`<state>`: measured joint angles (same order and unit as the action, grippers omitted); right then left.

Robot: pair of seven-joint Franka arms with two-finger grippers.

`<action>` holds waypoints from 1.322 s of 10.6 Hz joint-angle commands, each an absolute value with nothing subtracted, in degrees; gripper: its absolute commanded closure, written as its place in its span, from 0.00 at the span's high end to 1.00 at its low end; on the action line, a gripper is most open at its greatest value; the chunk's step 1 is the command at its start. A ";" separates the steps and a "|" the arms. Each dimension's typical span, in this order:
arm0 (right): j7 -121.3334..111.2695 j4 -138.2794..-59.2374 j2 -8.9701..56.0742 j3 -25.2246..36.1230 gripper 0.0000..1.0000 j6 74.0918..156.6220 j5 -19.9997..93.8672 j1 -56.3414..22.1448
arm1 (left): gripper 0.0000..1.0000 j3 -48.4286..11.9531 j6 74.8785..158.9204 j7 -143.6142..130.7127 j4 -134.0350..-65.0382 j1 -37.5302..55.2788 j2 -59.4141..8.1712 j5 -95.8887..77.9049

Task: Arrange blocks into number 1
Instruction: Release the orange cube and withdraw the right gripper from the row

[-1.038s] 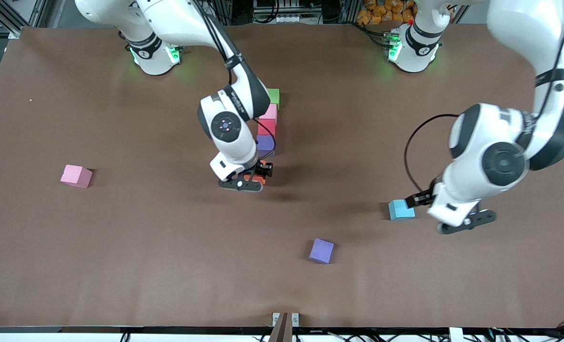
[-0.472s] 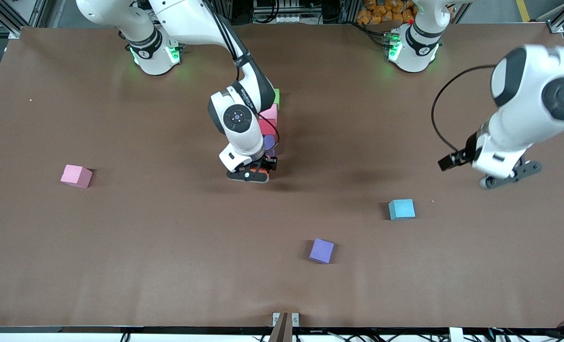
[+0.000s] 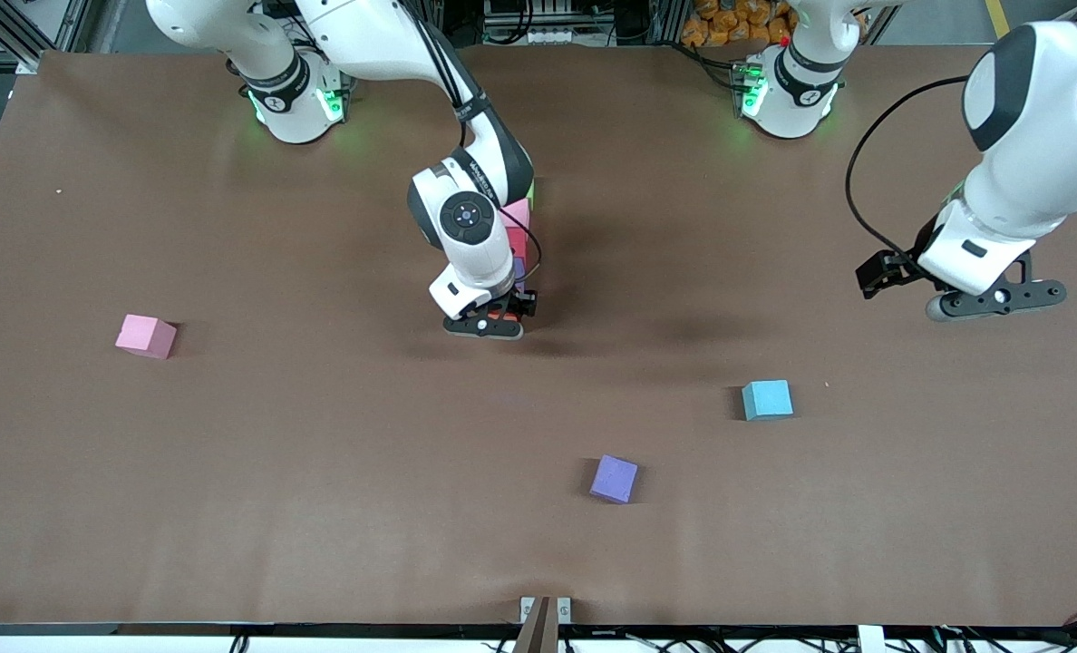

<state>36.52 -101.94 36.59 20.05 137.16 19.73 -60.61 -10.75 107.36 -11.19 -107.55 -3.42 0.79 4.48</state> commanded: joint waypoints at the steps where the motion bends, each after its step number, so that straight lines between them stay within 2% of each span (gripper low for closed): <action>1: 38.06 -102.74 36.82 20.39 0.00 138.51 18.72 -61.70 | 1.00 -4.86 98.22 -4.07 -101.11 0.51 1.94 3.08; 4: 38.06 -102.66 37.70 20.39 0.00 138.78 18.72 -61.79 | 1.00 -3.78 90.90 0.09 -94.16 0.79 1.67 0.10; 5: 37.97 -102.66 37.71 20.39 0.08 138.69 18.63 -61.79 | 1.00 -3.87 89.14 0.17 -92.13 0.70 1.32 -1.57; 6: 37.97 -102.66 37.71 20.39 0.99 138.60 18.63 -61.70 | 1.00 -4.39 89.03 -0.26 -90.89 0.36 1.23 -3.15; 9: 37.01 -102.31 36.92 20.65 1.00 137.99 18.37 -61.18 | 1.00 -5.01 88.95 0.00 -89.83 0.18 1.49 -3.08; 11: 35.69 -101.61 33.94 24.06 1.00 135.89 18.11 -61.17 | 1.00 -5.18 88.86 -1.40 -89.12 0.44 1.14 -2.81; 14: 29.89 -97.58 28.84 31.97 1.00 127.12 17.84 -61.08 | 1.00 -5.36 88.68 -1.58 -89.12 0.35 0.97 -2.82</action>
<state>31.64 -98.36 32.72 29.06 131.60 18.77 -61.04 -5.38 90.17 -1.23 -90.85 0.33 1.79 -2.08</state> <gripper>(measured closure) 0.000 0.000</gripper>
